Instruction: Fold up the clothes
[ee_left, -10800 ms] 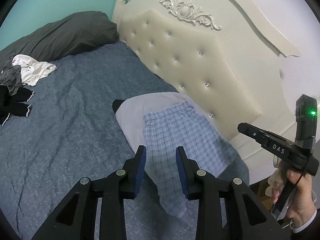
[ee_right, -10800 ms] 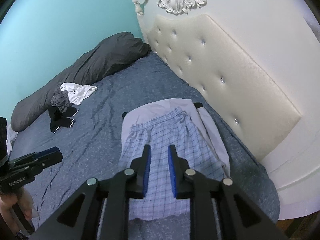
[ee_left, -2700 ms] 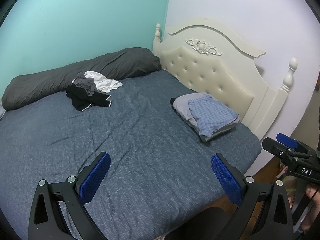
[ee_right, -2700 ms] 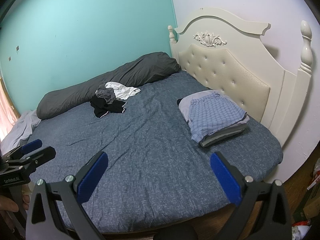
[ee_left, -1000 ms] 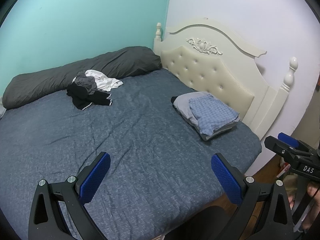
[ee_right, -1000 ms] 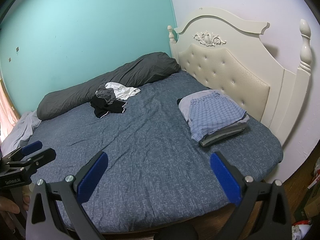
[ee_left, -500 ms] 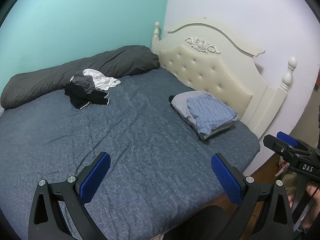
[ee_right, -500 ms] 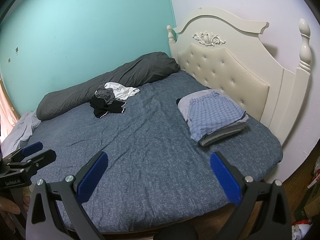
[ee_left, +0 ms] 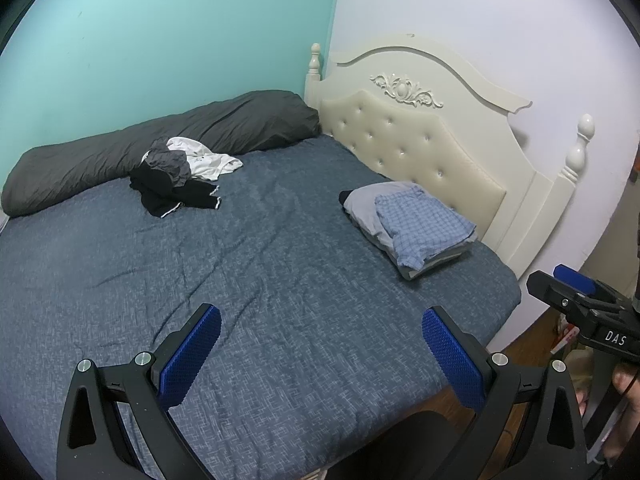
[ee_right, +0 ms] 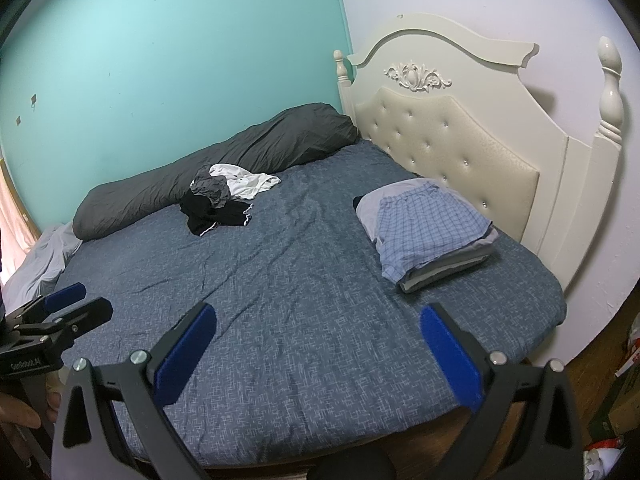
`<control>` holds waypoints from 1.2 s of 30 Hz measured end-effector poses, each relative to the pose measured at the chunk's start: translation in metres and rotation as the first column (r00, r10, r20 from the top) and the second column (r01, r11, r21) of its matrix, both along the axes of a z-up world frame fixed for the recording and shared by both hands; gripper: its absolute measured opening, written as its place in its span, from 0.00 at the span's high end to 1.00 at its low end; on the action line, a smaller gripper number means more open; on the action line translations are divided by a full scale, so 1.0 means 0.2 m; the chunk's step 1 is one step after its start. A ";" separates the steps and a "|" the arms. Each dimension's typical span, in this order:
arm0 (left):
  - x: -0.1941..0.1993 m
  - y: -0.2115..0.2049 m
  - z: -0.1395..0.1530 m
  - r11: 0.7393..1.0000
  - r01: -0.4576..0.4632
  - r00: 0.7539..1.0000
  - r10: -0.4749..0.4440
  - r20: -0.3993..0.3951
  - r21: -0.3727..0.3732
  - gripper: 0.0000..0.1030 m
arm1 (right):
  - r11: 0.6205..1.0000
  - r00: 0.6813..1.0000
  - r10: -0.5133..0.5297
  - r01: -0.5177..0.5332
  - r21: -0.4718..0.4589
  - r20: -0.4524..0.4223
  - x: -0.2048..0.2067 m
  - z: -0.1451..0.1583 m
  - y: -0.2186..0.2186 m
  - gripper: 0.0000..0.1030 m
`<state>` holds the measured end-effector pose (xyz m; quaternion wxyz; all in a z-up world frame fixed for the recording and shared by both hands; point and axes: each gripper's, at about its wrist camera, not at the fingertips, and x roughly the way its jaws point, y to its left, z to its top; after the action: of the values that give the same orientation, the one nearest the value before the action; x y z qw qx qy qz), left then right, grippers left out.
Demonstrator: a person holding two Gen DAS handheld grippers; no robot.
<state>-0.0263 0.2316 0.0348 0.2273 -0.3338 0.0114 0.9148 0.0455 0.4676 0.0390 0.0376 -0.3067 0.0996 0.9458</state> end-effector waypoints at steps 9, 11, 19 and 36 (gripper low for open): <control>0.01 0.00 0.00 1.000 -0.005 1.000 0.005 -0.005 0.000 0.00 | 1.000 1.000 0.001 -0.001 0.003 -0.002 0.01 0.00 -0.01 0.00; 0.01 0.00 0.00 1.000 -0.005 1.000 0.005 -0.006 0.001 0.00 | 1.000 1.000 0.001 -0.001 0.003 -0.004 0.01 0.00 -0.01 0.00; 0.03 -0.02 0.01 1.000 -0.006 1.000 0.006 -0.015 0.003 0.00 | 1.000 1.000 0.000 0.000 0.007 -0.004 0.02 0.00 -0.02 0.00; 0.05 -0.04 0.02 1.000 -0.020 0.999 0.020 -0.031 -0.002 0.00 | 1.000 1.000 0.000 0.000 0.011 -0.016 0.05 0.01 -0.04 0.00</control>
<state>-0.0165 0.2235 0.0397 0.2175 -0.3200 0.0127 0.9220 0.0557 0.4594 0.0414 0.0387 -0.2989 0.0948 0.9488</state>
